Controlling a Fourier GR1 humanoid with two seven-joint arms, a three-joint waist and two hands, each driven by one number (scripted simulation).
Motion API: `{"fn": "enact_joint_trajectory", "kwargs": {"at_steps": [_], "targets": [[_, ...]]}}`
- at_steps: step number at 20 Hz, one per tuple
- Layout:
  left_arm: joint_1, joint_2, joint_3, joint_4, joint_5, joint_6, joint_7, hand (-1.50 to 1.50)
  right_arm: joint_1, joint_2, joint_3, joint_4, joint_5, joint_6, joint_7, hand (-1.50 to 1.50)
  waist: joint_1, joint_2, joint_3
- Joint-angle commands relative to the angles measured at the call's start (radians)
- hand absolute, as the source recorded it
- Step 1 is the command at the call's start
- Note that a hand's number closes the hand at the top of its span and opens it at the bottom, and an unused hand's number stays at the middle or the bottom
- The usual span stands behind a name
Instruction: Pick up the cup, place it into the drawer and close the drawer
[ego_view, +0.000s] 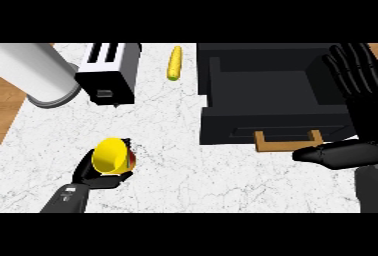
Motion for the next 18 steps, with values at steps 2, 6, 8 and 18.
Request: {"fn": "enact_joint_trajectory", "kwargs": {"at_steps": [2, 6, 8, 18], "targets": [[0.016, 0.006, 0.012, -0.048, 0.007, -0.028, -0.233, 1.50, 0.039, 0.019, 0.024, -0.014, 0.037, -0.006, -0.039, -1.50, 0.002, 0.000, 0.000], [-0.003, -0.045, 0.058, -0.068, 0.016, 0.249, -0.243, 1.50, -0.009, 0.000, 0.000, -0.010, -0.015, 0.005, 0.008, -1.50, 0.000, -0.001, 0.000], [0.003, -0.039, 0.133, -0.072, 0.071, 0.354, -0.219, 1.50, -0.011, -0.009, -0.010, -0.014, 0.004, -0.010, 0.011, -1.50, 0.005, -0.001, 0.000], [-0.078, -0.098, 0.219, -0.132, 0.198, 0.192, -0.232, 1.50, 0.067, 0.035, 0.021, 0.018, 0.041, -0.001, -0.086, -1.50, 0.014, -0.006, 0.003]]}}
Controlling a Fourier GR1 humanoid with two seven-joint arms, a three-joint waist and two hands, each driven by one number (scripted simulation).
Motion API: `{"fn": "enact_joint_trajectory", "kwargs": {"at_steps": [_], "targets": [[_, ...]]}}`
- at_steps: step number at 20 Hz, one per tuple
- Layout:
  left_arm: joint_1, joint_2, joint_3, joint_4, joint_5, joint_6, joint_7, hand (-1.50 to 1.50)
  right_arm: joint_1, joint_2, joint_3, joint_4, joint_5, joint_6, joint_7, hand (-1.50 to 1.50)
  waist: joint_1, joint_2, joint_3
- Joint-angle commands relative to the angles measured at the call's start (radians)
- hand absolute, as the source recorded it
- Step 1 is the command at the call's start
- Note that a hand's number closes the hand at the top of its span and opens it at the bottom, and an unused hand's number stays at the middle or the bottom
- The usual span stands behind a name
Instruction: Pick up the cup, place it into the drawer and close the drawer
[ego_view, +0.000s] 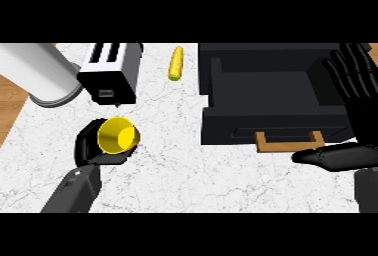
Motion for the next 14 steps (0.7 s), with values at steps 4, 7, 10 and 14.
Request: {"fn": "enact_joint_trajectory", "kwargs": {"at_steps": [4, 7, 10, 14], "targets": [[-0.103, -0.043, -0.063, -0.077, -0.011, -0.100, -0.009, 1.50, 0.015, -0.005, 0.005, -0.004, 0.002, 0.012, -0.002, -1.50, 0.007, -0.006, 0.002], [-0.191, -0.079, -0.091, -0.194, -0.003, -0.034, 0.135, 1.50, -0.003, -0.003, -0.003, 0.023, 0.005, 0.001, -0.002, -1.50, 0.023, -0.012, 0.004], [-0.150, -0.093, -0.146, -0.313, -0.014, -0.056, 0.202, 1.50, 0.001, -0.003, 0.002, -0.033, 0.017, -0.027, 0.057, -1.50, 0.025, -0.014, 0.003], [-0.335, -0.133, -0.175, -0.411, 0.012, 0.014, 0.448, 1.50, -0.029, -0.003, -0.009, 0.017, 0.024, -0.032, 0.025, -1.50, 0.031, -0.018, 0.004]]}}
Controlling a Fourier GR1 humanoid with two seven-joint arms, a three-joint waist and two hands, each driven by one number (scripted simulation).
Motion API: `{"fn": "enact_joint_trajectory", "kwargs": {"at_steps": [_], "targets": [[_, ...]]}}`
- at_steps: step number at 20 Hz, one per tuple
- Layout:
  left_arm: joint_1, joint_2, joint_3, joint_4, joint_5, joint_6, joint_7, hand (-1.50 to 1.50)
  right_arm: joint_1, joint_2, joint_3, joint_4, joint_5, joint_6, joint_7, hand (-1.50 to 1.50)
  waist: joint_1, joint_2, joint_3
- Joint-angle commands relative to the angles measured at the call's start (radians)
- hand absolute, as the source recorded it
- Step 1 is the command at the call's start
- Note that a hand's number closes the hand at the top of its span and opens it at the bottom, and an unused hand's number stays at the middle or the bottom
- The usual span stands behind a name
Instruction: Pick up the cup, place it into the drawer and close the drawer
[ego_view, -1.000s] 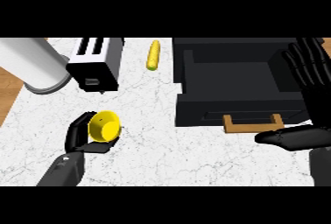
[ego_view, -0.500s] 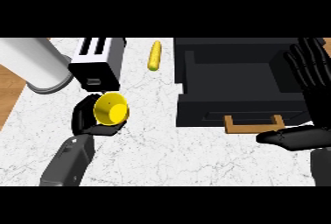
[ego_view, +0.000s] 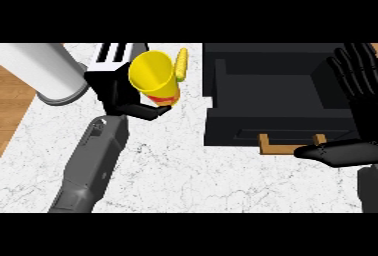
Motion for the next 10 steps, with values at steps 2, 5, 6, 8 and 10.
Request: {"fn": "enact_joint_trajectory", "kwargs": {"at_steps": [2, 5, 6, 8, 10], "targets": [[-0.121, -0.021, -0.039, -0.148, 0.021, 0.038, 0.227, 1.50, -0.020, -0.011, -0.009, 0.018, 0.009, -0.006, 0.001, -1.50, -0.002, 0.002, 0.000], [-0.203, -0.035, -0.142, -0.187, 0.053, 0.168, 0.351, 1.50, -0.002, 0.017, 0.011, 0.003, 0.006, -0.009, -0.009, -1.50, -0.012, 0.002, 0.000], [-0.271, -0.035, -0.148, -0.154, 0.064, 0.209, 0.378, 1.50, -0.032, -0.018, -0.031, 0.075, -0.016, 0.021, -0.050, -1.50, -0.019, 0.006, 0.000], [-0.239, -0.036, -0.257, -0.206, 0.113, 0.280, 0.398, 1.50, 0.010, 0.007, 0.003, 0.022, 0.029, -0.008, -0.042, -1.50, -0.022, 0.003, -0.001], [-0.352, -0.036, -0.231, -0.118, 0.090, 0.306, 0.428, 1.50, 0.053, 0.023, 0.034, -0.033, 0.043, -0.006, -0.037, -1.50, -0.035, 0.008, -0.001]]}}
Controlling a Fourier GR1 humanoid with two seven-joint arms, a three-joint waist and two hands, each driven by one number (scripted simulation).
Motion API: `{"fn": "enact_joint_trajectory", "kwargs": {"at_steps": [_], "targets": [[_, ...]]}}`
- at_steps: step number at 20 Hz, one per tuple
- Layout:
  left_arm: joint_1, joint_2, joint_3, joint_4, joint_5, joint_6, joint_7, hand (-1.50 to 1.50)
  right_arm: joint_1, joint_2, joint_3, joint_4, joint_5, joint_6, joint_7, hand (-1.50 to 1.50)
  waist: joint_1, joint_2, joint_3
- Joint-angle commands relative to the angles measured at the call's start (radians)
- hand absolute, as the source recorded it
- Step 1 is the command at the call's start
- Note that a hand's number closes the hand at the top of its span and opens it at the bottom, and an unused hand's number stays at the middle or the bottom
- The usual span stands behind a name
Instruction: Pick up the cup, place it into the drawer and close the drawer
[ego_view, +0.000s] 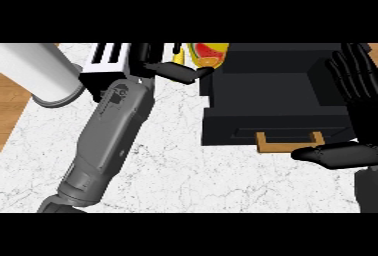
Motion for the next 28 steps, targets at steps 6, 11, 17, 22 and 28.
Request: {"fn": "enact_joint_trajectory", "kwargs": {"at_steps": [6, 11, 17, 22, 28], "targets": [[-0.283, -0.004, -0.133, 0.237, 0.091, 0.205, 0.190, 1.50, -0.040, 0.000, 0.013, 0.050, 0.002, 0.018, -0.037, -1.50, -0.044, 0.015, 0.001], [-0.380, -0.004, -0.175, 0.402, 0.105, 0.240, 0.223, 1.50, -0.070, 0.011, 0.010, 0.040, -0.006, -0.003, -0.015, -1.50, -0.060, 0.020, 0.001], [-0.351, -0.004, -0.287, 0.524, 0.140, 0.194, 0.227, 1.50, -0.116, 0.019, 0.039, 0.038, -0.012, 0.005, 0.001, -1.50, -0.117, 0.034, 0.001], [-0.364, -0.004, -0.369, 0.548, 0.162, 0.156, 0.276, 1.50, -0.127, 0.002, 0.037, 0.066, -0.039, 0.051, -0.024, -1.50, -0.162, 0.044, 0.002], [-0.287, -0.004, -0.384, 0.500, 0.248, 0.173, 0.201, -1.50, -0.129, 0.021, 0.075, 0.067, -0.046, 0.078, -0.048, -1.50, -0.203, 0.054, 0.001]]}}
